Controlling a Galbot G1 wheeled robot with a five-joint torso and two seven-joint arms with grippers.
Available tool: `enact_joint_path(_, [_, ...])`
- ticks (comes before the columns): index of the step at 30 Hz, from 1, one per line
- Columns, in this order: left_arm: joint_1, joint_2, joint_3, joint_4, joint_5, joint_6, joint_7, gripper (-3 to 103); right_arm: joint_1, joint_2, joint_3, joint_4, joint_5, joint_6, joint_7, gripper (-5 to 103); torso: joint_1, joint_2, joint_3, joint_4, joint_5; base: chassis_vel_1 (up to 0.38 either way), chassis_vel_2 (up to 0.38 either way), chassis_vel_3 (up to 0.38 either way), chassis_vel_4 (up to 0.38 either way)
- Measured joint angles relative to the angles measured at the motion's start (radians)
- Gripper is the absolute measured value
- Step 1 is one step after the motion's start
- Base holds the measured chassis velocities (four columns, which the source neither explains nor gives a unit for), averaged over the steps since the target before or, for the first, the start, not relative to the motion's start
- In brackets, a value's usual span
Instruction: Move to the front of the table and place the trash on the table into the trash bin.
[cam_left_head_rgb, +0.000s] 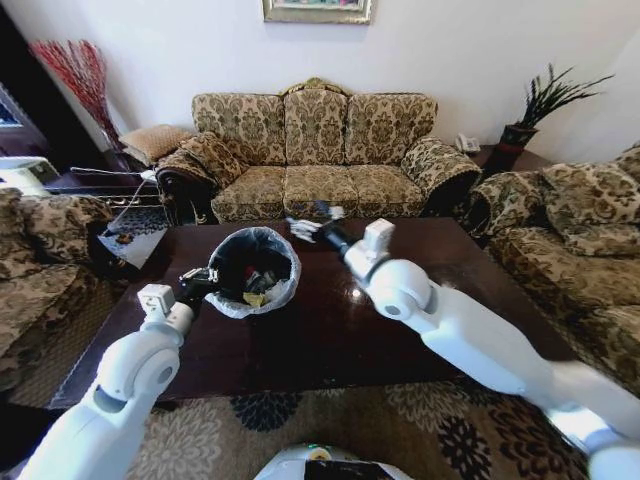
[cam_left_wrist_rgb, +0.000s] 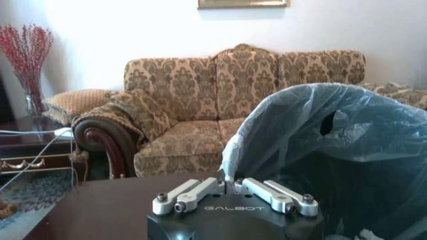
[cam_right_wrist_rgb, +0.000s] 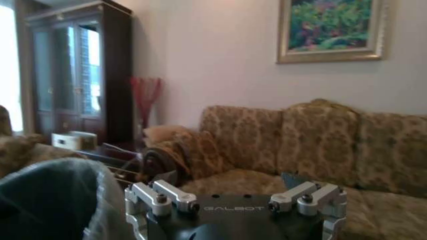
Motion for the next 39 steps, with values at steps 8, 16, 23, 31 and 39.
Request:
enact_joint_path(8, [0.010,-0.018,-0.005,-0.001,0.030,-0.009,0.008,1,-0.325,-0.032,0.210,0.081,-0.117,-0.022,0.008,100,0.000,0.000,0.000,0.0002,0.0001,0.000,0.000,0.000,0.000])
enact_joint_path(16, [0.031,-0.023,-0.013,-0.024,0.031,-0.009,0.008,1,-0.546,0.003,0.269,0.159,-0.210,-0.020,0.007,100,0.000,0.000,0.000,0.0004,0.0000,0.063,-0.108,-0.078,0.140])
enact_joint_path(23, [0.045,-0.035,-0.020,-0.041,0.032,-0.010,0.005,1,-0.590,0.012,0.285,0.169,-0.232,-0.016,0.006,100,0.000,0.000,0.000,0.0002,0.0006,0.172,-0.273,-0.213,0.277])
enact_joint_path(31, [0.072,-0.058,-0.045,-0.057,0.046,-0.019,0.029,1,-0.586,0.015,0.316,0.130,-0.254,-0.010,0.008,100,0.000,0.000,0.000,0.0005,0.0005,0.288,-0.338,-0.279,0.333])
enact_joint_path(39, [0.089,-0.074,-0.068,-0.074,0.057,-0.019,0.050,1,-0.565,0.013,0.385,0.010,-0.301,0.053,0.015,100,-0.003,-0.002,-0.002,-0.0001,0.0003,0.307,-0.318,-0.288,0.316])
